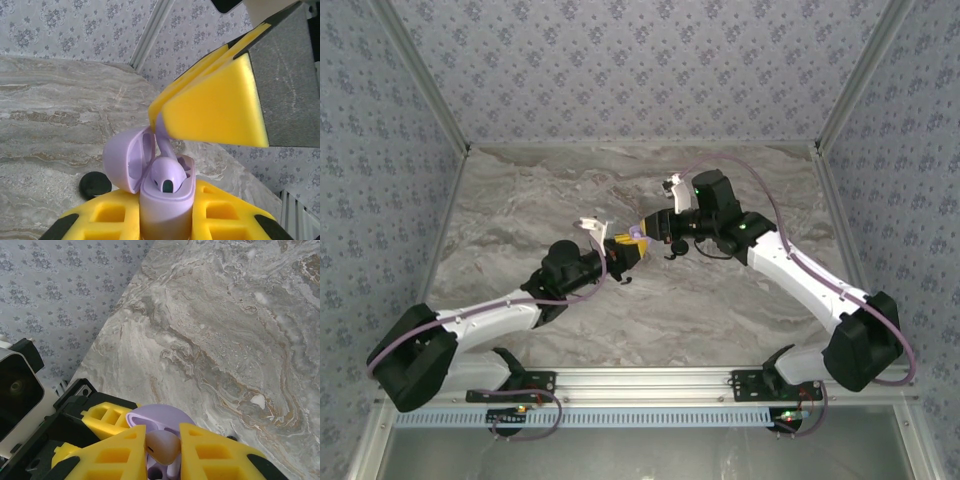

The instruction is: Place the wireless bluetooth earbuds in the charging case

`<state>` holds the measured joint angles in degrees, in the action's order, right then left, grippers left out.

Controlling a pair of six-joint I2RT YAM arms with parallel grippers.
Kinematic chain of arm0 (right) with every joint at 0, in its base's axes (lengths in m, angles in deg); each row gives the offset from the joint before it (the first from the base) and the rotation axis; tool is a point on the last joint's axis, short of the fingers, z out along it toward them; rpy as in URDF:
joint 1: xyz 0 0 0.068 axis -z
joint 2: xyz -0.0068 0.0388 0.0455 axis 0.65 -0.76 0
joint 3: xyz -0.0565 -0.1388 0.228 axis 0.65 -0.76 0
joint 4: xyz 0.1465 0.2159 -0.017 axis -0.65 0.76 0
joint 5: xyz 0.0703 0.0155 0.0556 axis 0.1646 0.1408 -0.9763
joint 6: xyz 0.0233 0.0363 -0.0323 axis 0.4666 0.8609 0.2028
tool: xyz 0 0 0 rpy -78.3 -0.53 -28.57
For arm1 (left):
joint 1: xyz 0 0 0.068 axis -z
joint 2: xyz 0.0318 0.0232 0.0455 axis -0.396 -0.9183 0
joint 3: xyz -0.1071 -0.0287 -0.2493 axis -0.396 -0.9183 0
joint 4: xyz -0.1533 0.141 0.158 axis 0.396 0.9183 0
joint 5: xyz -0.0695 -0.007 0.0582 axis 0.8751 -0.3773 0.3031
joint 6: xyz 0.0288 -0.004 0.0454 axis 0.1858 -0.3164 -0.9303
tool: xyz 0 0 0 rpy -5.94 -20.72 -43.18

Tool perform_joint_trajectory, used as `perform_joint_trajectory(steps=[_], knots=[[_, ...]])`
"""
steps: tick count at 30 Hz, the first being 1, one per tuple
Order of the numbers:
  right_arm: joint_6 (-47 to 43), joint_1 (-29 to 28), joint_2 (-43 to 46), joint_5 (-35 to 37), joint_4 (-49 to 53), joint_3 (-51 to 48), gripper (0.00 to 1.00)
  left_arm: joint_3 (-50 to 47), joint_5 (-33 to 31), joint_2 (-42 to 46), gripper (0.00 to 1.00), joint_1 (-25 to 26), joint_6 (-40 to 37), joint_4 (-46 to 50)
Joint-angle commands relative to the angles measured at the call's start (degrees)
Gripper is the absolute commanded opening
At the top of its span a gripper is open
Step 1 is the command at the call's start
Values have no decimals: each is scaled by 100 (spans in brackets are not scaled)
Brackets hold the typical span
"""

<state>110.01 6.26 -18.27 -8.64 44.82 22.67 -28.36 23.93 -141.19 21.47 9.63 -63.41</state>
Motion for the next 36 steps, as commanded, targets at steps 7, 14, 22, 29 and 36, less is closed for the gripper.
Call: perform_joint_trajectory(steps=[7,14,22,29,36], knots=[[-68,-79,163,-60,446,97,18,295,-142,135,11,-22,-231,-132],[24,-64,195,298,278,124,18,372,-169,4,11,-8,-48,-96],[146,-52,187,567,58,100,18,403,-123,-237,11,13,177,-310],[224,-43,169,607,-46,103,18,427,-112,-324,11,35,240,-387],[258,-43,136,616,-130,99,18,433,-57,-337,11,38,210,-374]])
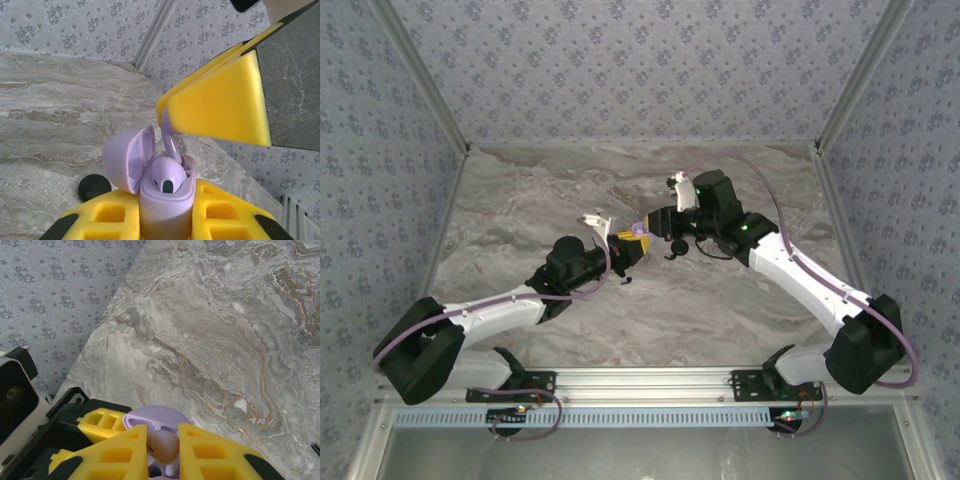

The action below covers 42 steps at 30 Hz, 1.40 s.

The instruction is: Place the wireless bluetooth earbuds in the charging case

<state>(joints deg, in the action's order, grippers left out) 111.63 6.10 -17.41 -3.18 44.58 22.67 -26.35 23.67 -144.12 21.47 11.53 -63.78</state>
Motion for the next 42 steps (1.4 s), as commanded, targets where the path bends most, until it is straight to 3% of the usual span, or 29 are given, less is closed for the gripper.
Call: perform_joint_trajectory(steps=[1,42], knots=[[103,-28,36,62,-123,119,18,248,-20,-40,11,39,7,-308],[129,-113,-101,-166,28,215,18,331,-218,-115,11,56,32,-270]])
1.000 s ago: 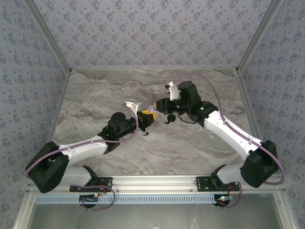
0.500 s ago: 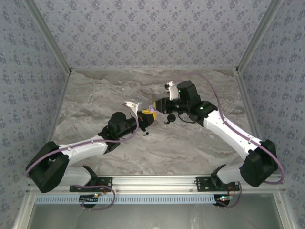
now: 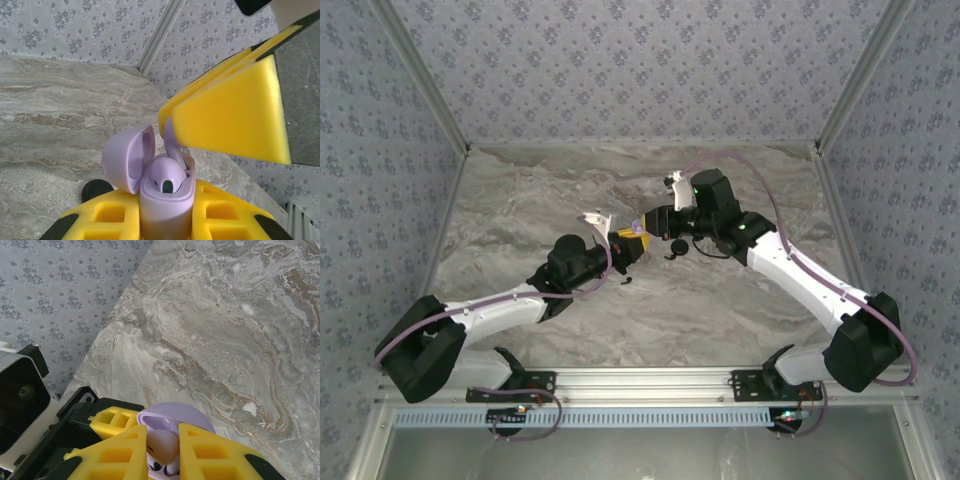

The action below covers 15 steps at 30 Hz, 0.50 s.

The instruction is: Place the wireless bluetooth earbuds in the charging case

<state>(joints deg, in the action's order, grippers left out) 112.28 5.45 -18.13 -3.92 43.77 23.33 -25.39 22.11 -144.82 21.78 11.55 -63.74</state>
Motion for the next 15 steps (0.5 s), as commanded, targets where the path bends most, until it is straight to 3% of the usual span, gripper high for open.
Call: perform_joint_trajectory(steps=[1,15], knots=[[62,-43,-36,-77,123,140,18,235,-62,-44,11,25,30,-281],[-98,-56,17,-93,401,25,24,184,-106,92,11,30,-123,-283]])
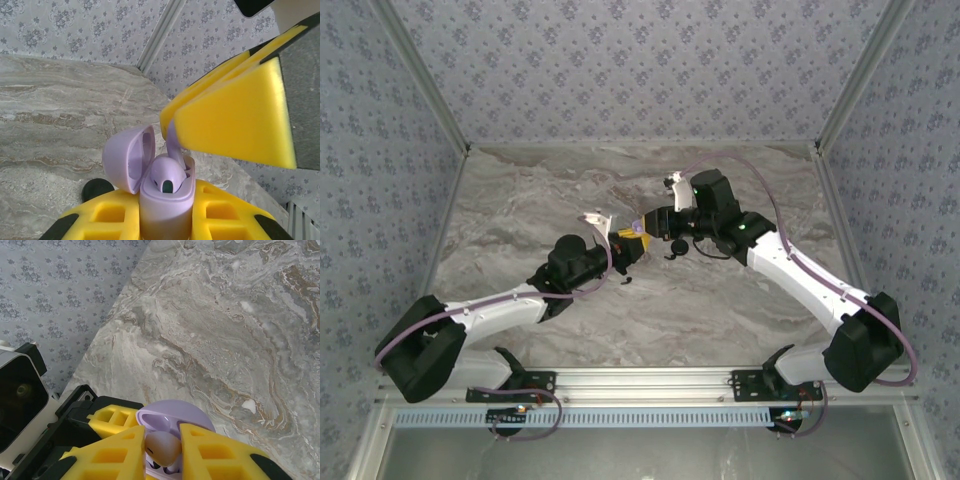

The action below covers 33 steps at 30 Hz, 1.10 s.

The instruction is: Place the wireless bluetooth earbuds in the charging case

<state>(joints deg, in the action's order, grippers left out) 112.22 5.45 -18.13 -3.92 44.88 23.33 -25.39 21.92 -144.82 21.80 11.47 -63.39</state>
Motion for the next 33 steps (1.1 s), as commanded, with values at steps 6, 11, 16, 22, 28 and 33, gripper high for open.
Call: perform_joint_trajectory(steps=[6,11,16,22,28,33], knots=[[-109,-52,24,-105,330,42,26,157,-51,155,11,27,-197,-293],[-131,-59,15,-128,357,43,28,143,-12,192,11,27,-246,-266],[-154,-57,3,-85,432,56,32,146,60,207,11,28,-308,-266],[-175,-65,7,73,585,137,41,138,145,259,11,36,-473,-179],[-220,-69,23,219,762,233,45,97,58,364,11,32,-567,-47],[-273,-87,50,321,864,238,47,42,-31,453,11,40,-627,-24]])
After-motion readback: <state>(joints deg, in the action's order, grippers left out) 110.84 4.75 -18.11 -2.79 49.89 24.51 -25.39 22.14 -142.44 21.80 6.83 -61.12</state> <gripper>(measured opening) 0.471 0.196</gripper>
